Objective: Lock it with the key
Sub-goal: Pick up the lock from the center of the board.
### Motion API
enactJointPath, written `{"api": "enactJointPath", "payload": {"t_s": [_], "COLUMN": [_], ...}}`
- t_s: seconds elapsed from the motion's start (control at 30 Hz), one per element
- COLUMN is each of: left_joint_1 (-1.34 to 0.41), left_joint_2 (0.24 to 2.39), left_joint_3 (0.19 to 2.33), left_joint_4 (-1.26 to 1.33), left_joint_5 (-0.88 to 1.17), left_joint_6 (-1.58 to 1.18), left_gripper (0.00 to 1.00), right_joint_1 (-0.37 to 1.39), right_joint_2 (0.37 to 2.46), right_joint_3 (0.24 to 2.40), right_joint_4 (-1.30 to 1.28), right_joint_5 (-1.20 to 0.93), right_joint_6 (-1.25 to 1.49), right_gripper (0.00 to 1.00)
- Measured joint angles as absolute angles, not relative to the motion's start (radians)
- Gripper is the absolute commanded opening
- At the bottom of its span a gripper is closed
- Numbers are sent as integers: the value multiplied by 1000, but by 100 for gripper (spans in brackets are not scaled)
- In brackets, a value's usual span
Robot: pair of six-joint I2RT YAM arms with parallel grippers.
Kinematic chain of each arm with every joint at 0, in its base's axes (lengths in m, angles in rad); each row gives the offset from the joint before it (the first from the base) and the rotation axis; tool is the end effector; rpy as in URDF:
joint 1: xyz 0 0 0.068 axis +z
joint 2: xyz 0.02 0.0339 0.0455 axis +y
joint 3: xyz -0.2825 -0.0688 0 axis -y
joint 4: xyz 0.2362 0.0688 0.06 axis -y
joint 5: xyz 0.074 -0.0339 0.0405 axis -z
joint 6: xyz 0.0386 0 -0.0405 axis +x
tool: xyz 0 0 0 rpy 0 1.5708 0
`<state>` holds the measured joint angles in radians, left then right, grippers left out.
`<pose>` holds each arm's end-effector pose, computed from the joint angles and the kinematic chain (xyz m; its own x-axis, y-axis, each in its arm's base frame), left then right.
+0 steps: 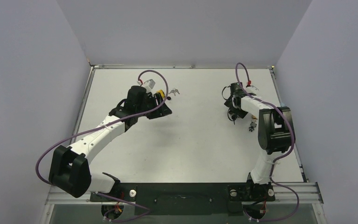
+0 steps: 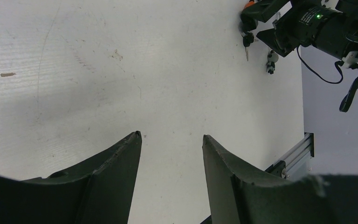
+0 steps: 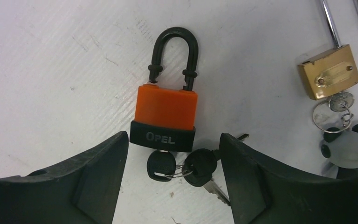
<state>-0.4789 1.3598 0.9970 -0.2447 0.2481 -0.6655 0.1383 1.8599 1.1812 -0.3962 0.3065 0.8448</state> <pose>0.2569 -0.1441 0.2984 -0.7848 -0.2669 -0.5593 0.1793 0.7661 -0.6172 0.3728 0.0401 0.1852 -0.5703 0.6405 -0.5143 0.6586 0.7307 0.1797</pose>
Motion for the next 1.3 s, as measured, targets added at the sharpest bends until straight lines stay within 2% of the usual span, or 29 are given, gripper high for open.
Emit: {"api": "enactJointPath", "payload": {"t_s": [0.37, 0.63, 0.7, 0.8, 0.83, 0.93, 1.03, 1.2, 1.3], "left_joint_1": [-475, -463, -463, -463, -463, -463, -462, -457, -453], "left_joint_2": [1351, 1346, 1346, 1346, 1346, 1346, 1346, 1347, 1353], "left_joint_3": [996, 978, 974, 971, 971, 971, 970, 971, 979], "left_joint_4": [-254, -252, -252, -252, -251, -248, -242, -239, -233], "left_joint_5": [276, 301, 305, 313, 316, 323, 332, 366, 408], "left_joint_6": [-649, -649, -650, -651, -653, -663, -673, -677, -676], "left_gripper": [49, 49, 49, 49, 49, 49, 49, 48, 48], "right_joint_1": [137, 130, 131, 132, 132, 134, 142, 199, 282], "right_joint_2": [1885, 1930, 1934, 1936, 1936, 1938, 1935, 1864, 1735], "right_joint_3": [1187, 1229, 1235, 1237, 1240, 1241, 1240, 1175, 1104], "right_joint_4": [-343, -345, -347, -352, -353, -353, -351, -346, -347], "right_joint_5": [311, 324, 326, 327, 325, 320, 307, 229, 144], "right_joint_6": [906, 905, 900, 889, 883, 863, 823, 738, 660], "right_gripper": [62, 53, 47, 28, 25, 9, 2, 0, 0]}}
